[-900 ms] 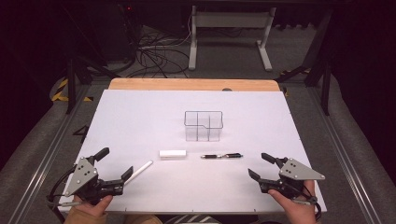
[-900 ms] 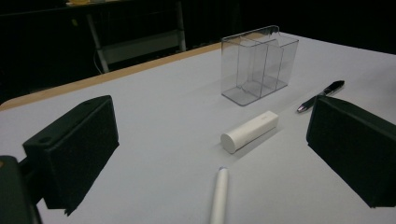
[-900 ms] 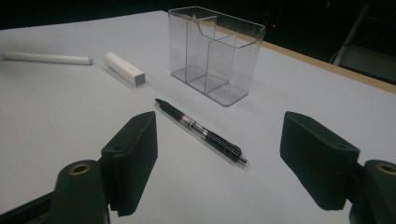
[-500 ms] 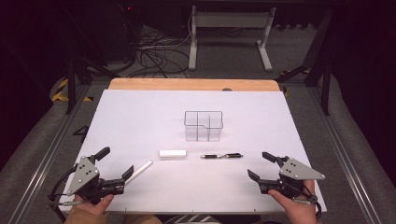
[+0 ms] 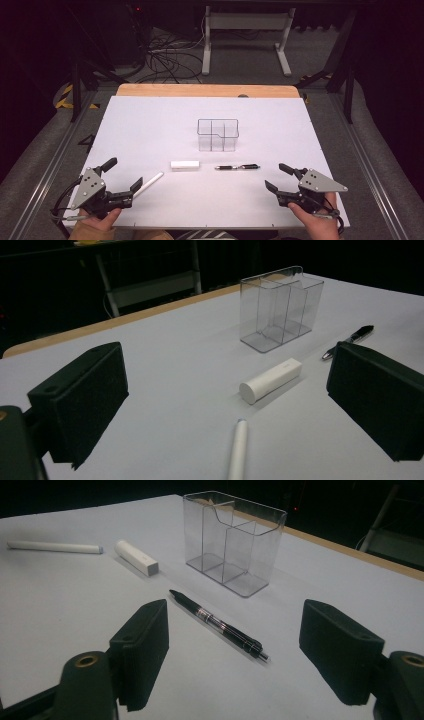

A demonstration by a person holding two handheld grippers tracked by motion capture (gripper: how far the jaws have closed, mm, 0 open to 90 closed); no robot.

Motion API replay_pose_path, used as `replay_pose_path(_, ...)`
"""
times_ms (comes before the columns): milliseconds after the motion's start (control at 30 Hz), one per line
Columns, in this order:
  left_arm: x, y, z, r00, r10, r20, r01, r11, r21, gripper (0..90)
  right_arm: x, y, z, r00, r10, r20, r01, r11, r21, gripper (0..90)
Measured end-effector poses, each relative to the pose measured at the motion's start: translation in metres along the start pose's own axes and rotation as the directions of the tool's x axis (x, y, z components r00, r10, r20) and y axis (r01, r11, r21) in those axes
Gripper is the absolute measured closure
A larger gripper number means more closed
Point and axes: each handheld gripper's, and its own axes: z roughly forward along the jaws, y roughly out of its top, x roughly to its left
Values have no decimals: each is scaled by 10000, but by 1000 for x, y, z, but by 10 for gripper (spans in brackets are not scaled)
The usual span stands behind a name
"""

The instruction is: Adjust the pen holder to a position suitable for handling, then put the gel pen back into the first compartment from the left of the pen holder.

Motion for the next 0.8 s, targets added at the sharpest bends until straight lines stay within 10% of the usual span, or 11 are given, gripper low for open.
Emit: replay_pose_path(800,0,0,-1,10000,-24,-20,24,10000,11,40,-1,20,13,9991,-217,-357,214,9998,-62,262)
